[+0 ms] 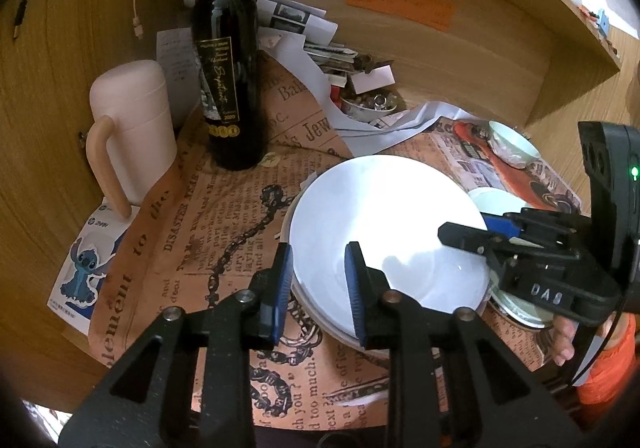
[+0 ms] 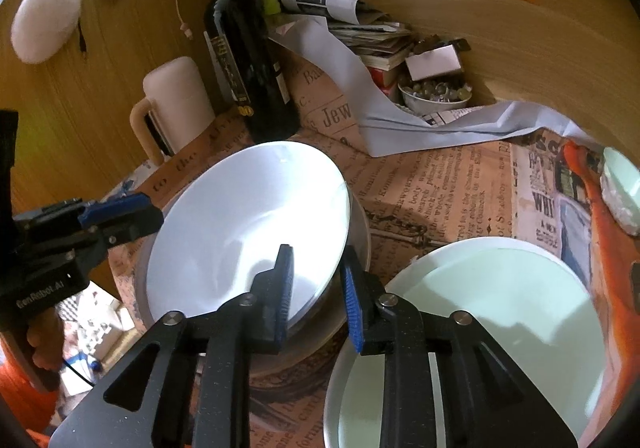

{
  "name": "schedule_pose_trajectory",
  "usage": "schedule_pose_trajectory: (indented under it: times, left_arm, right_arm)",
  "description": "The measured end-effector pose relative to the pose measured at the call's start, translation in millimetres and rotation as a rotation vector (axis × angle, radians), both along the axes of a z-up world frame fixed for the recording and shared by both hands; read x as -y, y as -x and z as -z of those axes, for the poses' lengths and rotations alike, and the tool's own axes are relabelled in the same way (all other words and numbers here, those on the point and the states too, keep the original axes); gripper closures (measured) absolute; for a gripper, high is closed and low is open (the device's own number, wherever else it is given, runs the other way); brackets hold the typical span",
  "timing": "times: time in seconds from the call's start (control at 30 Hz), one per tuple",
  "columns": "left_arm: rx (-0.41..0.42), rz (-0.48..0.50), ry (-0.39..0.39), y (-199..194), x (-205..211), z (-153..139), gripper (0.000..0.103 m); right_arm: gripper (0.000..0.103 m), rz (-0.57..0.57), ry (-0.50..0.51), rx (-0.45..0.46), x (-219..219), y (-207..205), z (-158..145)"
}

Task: Organize plates and bowls
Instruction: 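Lower the white spotted bowl onto the pink bowl and open both grippers, then move both grippers to the mint green bowl rim and close them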

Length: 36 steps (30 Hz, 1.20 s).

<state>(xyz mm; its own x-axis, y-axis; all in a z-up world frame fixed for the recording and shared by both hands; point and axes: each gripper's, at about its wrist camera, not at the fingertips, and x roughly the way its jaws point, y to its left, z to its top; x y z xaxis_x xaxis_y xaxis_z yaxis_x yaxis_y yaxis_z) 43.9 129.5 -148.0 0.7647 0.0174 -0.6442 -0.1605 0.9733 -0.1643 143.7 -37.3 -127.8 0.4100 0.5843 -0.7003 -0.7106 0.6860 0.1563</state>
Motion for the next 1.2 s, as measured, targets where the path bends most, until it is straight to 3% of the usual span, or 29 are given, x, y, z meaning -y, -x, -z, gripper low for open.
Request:
schedule_pose_trajectory:
  times: [0.17, 0.3, 0.4, 0.53, 0.67, 0.77, 0.97, 1.2]
  left_arm:
    - [0.013, -0.006, 0.014, -1, -1, -4, 0.067]
    - [0.045, -0.019, -0.005, 1, 1, -13, 0.058]
    - [0.068, -0.017, -0.005, 0, 3, -21, 0.056]
    - [0.097, -0.006, 0.002, -4, 8, -32, 0.053]
    - [0.162, 0.002, -0.008, -9, 21, -49, 0.029]
    - [0.205, 0.014, -0.020, -15, 32, -60, 0.016]
    - [0.239, 0.054, -0.050, -36, 54, -75, 0.013]
    - [0.225, 0.118, -0.051, -64, 81, -79, 0.012]
  right_arm:
    - [0.069, -0.009, 0.024, 0.035, -5, 4, -2]
    - [0.064, 0.004, -0.015, 0.022, 1, 2, -5]
    - [0.046, 0.038, -0.057, 0.058, 9, 2, -15]
    - [0.045, 0.067, -0.083, 0.098, 21, 1, -28]
    - [0.041, 0.124, -0.076, 0.147, 43, -6, -39]
    - [0.031, 0.199, -0.064, 0.181, 69, -17, -45]
    - [0.031, 0.418, -0.076, 0.195, 143, -58, -58]
    - [0.031, 0.650, -0.092, 0.108, 215, -124, -49]
